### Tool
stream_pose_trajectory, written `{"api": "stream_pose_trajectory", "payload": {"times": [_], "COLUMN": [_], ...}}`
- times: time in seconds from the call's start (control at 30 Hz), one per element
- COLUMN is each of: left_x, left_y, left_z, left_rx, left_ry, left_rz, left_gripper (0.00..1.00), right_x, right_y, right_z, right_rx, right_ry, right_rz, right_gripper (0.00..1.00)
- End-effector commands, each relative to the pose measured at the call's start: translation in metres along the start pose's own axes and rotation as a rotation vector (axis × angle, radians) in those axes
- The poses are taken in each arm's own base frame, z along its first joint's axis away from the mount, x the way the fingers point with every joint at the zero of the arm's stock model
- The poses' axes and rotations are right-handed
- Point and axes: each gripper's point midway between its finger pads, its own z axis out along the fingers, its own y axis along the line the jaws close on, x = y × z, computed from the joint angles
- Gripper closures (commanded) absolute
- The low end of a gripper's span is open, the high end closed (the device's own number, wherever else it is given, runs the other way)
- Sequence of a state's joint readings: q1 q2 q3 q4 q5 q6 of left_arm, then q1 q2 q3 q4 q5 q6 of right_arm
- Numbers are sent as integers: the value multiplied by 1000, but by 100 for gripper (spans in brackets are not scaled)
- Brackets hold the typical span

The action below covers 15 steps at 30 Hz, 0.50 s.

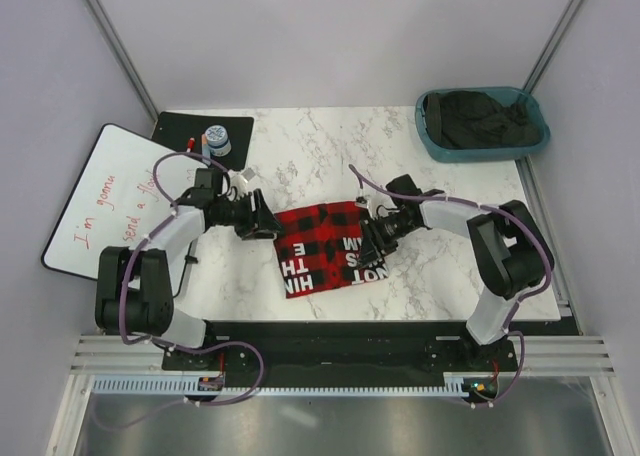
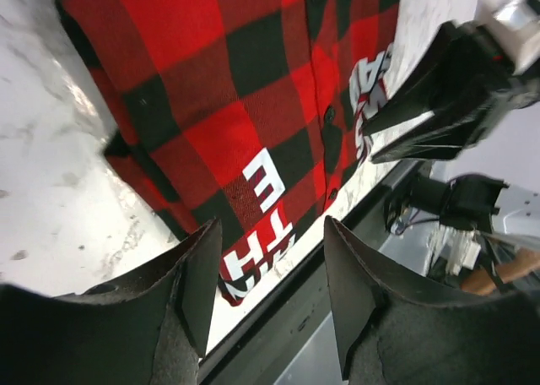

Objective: Fold and stack the long sleeve shirts
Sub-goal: Fold the shirt

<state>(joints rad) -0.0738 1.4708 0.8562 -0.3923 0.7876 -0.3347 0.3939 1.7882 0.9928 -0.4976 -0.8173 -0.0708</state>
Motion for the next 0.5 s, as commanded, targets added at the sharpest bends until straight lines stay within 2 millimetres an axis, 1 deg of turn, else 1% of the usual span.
{"api": "stream_pose_trajectory", "payload": {"times": [0.0, 0.03, 0.07, 0.1, 0.13, 0.17, 0.2, 0.27, 0.3, 0.33, 0.37, 0.4, 0.43, 0.47], "left_x": [46, 43, 41, 29, 18, 18, -9, -20, -42, -47, -50, -66, -71, -71], "left_y": [11, 14, 24, 22, 24, 38, 27, 33, 33, 34, 35, 30, 28, 17], "left_z": [26, 33, 42, 49, 56, 70, 78, 89, 99, 103, 103, 102, 99, 94], "left_rx": [-33, -41, -72, -65, -62, -84, -68, -81, -77, -67, -71, -76, -64, -9], "left_ry": [178, 181, 187, 169, 154, 192, 173, 220, 210, 220, 238, 211, 200, 196], "left_rz": [-60, -56, -63, -36, 3, 1, 70, 116, 144, 177, 191, 234, 286, 304], "left_gripper": [43, 44, 44, 45, 46, 49, 51, 54, 57, 57, 57, 56, 55, 52], "right_x": [-29, -32, -33, -40, -43, -42, -48, -44, -46, -46, -42, -45, -46, -45], "right_y": [43, 42, 41, 36, 33, 30, 21, 11, 5, 0, -6, -15, -22, -29], "right_z": [-17, -22, -27, -38, -45, -49, -61, -66, -73, -75, -75, -83, -87, -90], "right_rx": [-137, -137, -138, -129, -126, -120, -98, -78, -67, -49, -32, 0, 24, 40], "right_ry": [-128, -144, -159, -200, -224, -240, -289, -307, -334, -344, -351, -384, -403, -416], "right_rz": [-59, -56, -36, -28, -22, -7, 13, 50, 71, 87, 107, 123, 155, 180], "right_gripper": [55, 54, 54, 54, 53, 53, 53, 51, 50, 50, 49, 50, 50, 50]}}
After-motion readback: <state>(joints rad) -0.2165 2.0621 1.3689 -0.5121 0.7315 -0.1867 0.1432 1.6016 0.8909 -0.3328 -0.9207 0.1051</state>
